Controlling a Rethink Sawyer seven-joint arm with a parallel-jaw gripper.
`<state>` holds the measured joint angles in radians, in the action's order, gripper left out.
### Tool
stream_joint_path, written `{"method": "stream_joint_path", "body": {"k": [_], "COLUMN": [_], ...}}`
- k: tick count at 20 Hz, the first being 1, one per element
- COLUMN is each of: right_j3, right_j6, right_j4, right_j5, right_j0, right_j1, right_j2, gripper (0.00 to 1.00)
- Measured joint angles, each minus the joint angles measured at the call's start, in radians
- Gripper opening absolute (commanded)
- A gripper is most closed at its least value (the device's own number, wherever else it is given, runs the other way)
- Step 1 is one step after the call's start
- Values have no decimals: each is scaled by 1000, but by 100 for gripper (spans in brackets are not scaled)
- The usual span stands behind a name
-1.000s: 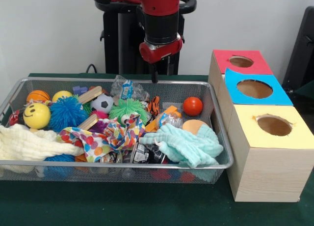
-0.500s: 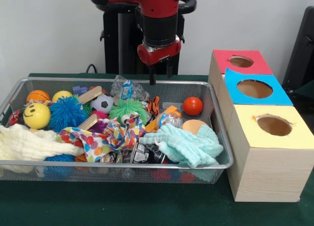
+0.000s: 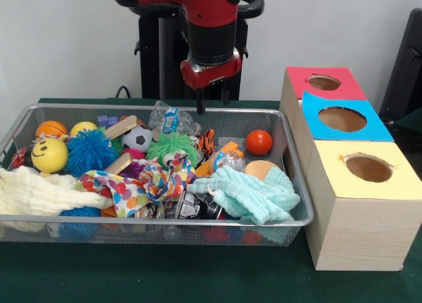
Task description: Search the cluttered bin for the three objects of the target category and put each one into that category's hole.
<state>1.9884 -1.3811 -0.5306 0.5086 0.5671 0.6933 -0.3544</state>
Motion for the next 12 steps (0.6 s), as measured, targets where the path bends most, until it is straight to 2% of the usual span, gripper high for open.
{"method": "stream_joint_path", "body": {"k": [6,12], "right_j3": [-21,-16], "right_j6": [0,0], "right_j4": [23,30], "right_j5": [57,68], "right_j0": [1,24], "right_j1": [2,47], "right_j2": [0,-11], "gripper": [100,100]}}
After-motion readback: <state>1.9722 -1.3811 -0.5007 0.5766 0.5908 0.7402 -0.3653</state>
